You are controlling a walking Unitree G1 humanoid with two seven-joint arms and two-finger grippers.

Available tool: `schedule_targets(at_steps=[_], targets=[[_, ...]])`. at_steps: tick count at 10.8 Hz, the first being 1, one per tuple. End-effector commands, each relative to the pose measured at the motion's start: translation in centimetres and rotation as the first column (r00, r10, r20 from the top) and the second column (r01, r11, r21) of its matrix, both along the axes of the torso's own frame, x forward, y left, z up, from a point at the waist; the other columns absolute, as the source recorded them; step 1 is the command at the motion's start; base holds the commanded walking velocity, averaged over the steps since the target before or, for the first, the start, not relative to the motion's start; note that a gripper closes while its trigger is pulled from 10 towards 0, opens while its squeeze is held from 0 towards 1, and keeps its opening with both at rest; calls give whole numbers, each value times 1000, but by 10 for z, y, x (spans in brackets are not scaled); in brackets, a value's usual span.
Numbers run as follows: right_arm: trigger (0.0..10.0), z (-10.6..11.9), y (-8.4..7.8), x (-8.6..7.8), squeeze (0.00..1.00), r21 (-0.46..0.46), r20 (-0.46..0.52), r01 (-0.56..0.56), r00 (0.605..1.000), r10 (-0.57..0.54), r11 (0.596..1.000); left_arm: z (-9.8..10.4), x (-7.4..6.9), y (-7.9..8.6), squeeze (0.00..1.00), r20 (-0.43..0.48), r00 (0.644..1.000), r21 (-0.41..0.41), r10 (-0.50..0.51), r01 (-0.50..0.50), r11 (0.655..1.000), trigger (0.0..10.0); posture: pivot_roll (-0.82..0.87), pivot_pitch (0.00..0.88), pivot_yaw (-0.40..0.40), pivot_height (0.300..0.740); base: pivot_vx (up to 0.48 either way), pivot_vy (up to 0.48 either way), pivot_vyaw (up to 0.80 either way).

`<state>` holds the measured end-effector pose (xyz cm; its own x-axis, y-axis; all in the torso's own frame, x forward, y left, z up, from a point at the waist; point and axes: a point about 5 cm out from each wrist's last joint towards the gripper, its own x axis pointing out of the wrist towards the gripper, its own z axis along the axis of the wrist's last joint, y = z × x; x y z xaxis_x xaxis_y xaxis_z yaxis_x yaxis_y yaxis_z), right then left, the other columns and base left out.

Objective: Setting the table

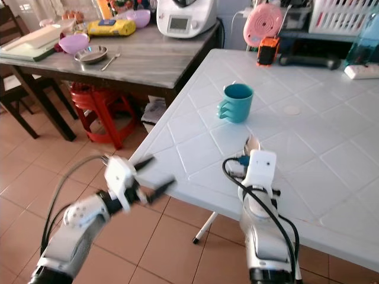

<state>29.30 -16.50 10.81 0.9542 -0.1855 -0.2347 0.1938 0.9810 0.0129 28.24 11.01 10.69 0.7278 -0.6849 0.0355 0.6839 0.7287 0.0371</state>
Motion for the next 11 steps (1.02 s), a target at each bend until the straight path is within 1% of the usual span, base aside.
schedule_targets(at_steps=[1, 2, 3, 4, 5, 6, 7, 8, 11], targets=[[0, 12, 8, 5, 0, 13, 67, -33, 997, 32, 999, 2, 7, 10, 0, 15, 995, 8, 97, -98, 995, 10000, -86, 71, 99, 740, 0, 0, 0], [0, 29, 10, 7, 0, -3, 166, -49, 985, 49, 999, 3, 14, 16, 0, 16, 978, -9, 208, -208, 978, 10000, -88, 72, 99, 740, 0, 0, 0], [3333, 44, 12, 7, 0, -23, 241, -60, 968, 64, 998, 3, 20, 20, 0, -6, 948, -24, 319, -319, 948, 10000, -88, 73, 98, 740, 0, 0, 0], [10000, 53, 14, 7, 0, -24, 293, -77, 953, 81, 997, 5, 24, 23, 0, 0, 923, -34, 384, -384, 923, 10000, -88, 74, 97, 740, 0, 0, 0], [10000, 56, 14, 7, 0, -23, 319, -81, 944, 84, 996, 5, 26, 22, 0, -16, 923, -52, 383, -384, 922, 10000, -89, 74, 95, 740, 0, 0, 0], [10000, 59, 14, 6, 0, -43, 340, -83, 936, 93, 996, 7, 28, 22, 0, -14, 917, -63, 399, -399, 915, 10000, -90, 76, 94, 740, 0, 0, 0], [10000, 57, 14, 6, 0, -15, 336, -85, 938, 86, 996, 8, 30, 22, 0, -17, 914, -73, 406, -406, 911, 10000, -90, 76, 93, 740, 0, 0, 0], [10000, 57, 14, 6, 0, -9, 340, -88, 937, 86, 996, 9, 31, 21, 0, -18, 911, -74, 412, -412, 908, 10000, -90, 76, 94, 740, 0, 0, 0], [10000, 57, 14, 7, 0, -8, 346, -88, 934, 85, 996, 10, 32, 20, 0, -16, 914, -79, 405, -405, 911, 10000, -89, 75, 99, 740, 0, 0, -665]])
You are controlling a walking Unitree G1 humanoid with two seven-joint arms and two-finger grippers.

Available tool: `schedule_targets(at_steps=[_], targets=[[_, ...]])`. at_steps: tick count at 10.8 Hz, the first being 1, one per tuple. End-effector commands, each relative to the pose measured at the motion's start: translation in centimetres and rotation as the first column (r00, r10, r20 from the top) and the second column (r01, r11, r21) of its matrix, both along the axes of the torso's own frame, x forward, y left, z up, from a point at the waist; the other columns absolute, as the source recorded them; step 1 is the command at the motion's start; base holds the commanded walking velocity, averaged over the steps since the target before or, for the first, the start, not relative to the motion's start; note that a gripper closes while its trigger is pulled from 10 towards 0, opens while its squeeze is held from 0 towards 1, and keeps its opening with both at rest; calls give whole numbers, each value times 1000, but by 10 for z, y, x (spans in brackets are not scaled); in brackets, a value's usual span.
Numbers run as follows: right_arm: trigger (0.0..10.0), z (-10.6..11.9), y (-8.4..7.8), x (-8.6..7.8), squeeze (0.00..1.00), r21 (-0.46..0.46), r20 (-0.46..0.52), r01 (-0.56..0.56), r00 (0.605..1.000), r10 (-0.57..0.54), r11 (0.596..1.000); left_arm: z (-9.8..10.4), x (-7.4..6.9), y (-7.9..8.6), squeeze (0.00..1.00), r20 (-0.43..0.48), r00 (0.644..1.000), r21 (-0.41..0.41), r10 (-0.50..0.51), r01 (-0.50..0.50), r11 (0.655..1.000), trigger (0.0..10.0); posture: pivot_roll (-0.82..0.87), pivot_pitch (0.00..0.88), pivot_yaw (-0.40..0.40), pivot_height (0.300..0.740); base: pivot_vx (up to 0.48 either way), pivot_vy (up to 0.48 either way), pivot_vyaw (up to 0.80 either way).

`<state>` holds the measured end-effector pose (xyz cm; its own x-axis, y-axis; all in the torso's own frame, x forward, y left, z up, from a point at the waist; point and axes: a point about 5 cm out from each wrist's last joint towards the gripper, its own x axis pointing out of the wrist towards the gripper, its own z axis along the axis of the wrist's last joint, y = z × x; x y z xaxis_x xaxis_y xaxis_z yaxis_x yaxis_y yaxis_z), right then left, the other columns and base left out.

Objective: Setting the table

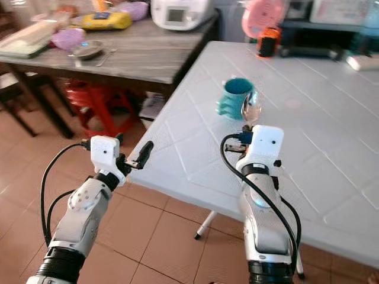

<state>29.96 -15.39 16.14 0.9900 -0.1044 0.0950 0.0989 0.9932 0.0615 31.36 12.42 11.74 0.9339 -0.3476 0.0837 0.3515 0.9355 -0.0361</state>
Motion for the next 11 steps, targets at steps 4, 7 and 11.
schedule_targets(at_steps=[4, 7, 11], targets=[[10000, 2, 3, -1, 0, 10, 22, -1, 1000, 1, 1000, -1, 2, 6, 0, -3, 1000, 7, 6, -6, 1000, 10000, -88, 79, 104, 740, 0, 353, 0], [10000, 2, 4, -1, 0, 11, 26, -4, 1000, 4, 1000, -1, 2, 6, 0, -2, 1000, 10, -1, 1, 1000, 10000, -86, 77, 106, 740, 0, 430, 0], [10000, 1, 3, -1, 0, 11, 29, 5, 1000, -5, 1000, -1, 2, 5, 0, -1, 1000, 12, -12, 12, 1000, 10000, -84, 77, 109, 740, 0, 429, 0]])
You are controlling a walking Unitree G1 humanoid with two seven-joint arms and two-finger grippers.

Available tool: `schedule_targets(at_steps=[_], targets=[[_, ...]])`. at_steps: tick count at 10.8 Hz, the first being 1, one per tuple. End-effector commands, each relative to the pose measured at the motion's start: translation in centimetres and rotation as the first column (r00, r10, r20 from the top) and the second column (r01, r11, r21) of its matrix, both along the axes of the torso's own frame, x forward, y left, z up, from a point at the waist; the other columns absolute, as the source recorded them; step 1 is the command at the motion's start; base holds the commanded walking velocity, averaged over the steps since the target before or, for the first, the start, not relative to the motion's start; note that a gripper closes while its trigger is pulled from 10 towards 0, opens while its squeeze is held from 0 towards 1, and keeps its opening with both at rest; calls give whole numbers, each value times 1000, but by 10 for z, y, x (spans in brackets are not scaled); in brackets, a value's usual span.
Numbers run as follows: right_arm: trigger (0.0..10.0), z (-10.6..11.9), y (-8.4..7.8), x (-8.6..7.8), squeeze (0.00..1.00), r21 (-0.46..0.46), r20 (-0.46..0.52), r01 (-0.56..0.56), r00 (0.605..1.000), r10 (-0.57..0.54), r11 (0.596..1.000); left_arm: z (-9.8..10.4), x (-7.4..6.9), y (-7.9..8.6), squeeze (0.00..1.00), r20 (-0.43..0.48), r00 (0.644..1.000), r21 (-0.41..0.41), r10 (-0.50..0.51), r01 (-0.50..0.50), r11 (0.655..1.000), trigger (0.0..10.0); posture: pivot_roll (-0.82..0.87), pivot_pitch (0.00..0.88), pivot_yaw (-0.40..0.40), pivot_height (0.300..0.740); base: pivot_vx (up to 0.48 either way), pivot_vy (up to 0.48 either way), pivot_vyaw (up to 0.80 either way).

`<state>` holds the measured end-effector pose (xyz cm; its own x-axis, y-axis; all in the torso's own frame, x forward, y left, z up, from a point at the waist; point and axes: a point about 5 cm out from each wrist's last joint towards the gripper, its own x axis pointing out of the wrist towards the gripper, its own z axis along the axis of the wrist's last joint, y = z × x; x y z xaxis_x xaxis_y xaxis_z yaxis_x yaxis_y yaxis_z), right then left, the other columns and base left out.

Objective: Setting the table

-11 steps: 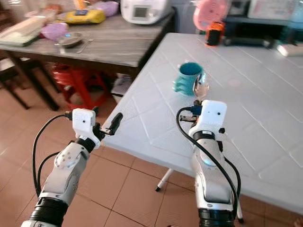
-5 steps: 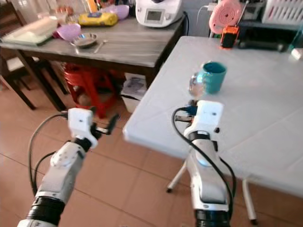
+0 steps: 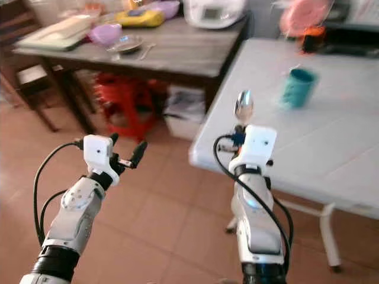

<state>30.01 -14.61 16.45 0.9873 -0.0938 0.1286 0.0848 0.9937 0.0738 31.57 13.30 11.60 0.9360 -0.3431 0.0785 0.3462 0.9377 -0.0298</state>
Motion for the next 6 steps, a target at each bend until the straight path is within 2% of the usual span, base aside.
schedule_targets(at_steps=[1, 2, 6], targets=[[10000, -2, -4, -1, 0, 2, -7, 17, 1000, -17, 1000, 1, 0, -5, 0, 2, 1000, 5, -20, 20, 1000, 10000, -84, 77, 109, 740, 0, 428, 0], [10000, -3, -4, -1, 0, 3, -7, 18, 1000, -18, 1000, 1, -1, -6, 0, 3, 1000, 2, -22, 22, 1000, 10000, -84, 75, 111, 740, 0, 420, 0], [10000, -2, -4, 0, 0, -8, 2, 20, 1000, -20, 1000, 8, -5, -13, 0, 54, 994, -24, -93, 94, 995, 10000, -80, 69, 110, 740, 0, 0, 0]])
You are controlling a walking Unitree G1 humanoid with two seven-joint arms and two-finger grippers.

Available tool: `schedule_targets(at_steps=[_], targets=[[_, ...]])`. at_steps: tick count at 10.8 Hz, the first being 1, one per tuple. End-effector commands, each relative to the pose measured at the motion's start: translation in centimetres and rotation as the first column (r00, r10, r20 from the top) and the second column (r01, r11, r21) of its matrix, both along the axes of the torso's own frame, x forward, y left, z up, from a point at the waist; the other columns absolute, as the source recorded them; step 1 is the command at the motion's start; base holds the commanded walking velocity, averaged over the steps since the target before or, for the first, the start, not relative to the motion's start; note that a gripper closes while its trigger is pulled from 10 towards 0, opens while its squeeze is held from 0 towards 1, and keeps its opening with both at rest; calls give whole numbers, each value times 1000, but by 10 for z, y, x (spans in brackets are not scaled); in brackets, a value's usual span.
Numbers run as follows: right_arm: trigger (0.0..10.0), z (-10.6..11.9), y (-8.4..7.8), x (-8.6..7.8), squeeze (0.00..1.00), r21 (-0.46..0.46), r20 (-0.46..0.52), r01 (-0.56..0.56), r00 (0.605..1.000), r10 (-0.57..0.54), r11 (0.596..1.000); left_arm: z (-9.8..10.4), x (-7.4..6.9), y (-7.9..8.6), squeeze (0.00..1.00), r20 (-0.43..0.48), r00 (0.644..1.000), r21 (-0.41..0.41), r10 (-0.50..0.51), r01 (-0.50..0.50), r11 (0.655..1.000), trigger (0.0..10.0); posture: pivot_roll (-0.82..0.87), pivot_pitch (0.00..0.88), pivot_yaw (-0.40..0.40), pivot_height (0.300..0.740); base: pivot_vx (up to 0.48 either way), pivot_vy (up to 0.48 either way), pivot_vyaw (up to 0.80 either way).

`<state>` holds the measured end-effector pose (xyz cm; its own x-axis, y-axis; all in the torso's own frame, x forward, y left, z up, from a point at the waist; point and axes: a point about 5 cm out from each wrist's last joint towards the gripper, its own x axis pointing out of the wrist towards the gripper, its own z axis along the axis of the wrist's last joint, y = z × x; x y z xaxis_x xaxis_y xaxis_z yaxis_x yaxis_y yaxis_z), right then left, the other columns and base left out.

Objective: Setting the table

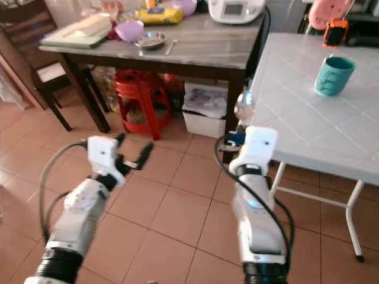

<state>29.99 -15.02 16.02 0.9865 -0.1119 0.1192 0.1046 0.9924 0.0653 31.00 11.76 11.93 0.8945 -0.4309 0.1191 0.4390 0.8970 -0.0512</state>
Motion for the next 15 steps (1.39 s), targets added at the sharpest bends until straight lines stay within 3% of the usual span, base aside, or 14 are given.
schedule_targets(at_steps=[1, 12, 15], targets=[[10000, 2, 1, 0, 0, -1, 16, 0, 1000, 0, 1000, 6, -1, 1, 0, 26, 1000, 3, -9, 9, 1000, 10000, -78, 67, 110, 740, 0, 0, 0], [10000, -1, 2, -1, 0, 5, 20, 6, 1000, -6, 1000, 5, -6, 1, 0, 24, 998, -3, -63, 64, 998, 10000, -68, 75, 122, 740, 380, 0, 0], [10000, -1, -1, -1, 0, 2, 19, 11, 1000, -11, 1000, -5, -8, 0, 0, -20, 1000, 64, -9, 11, 998, 10000, -76, 76, 120, 740, 0, 0, 0]])
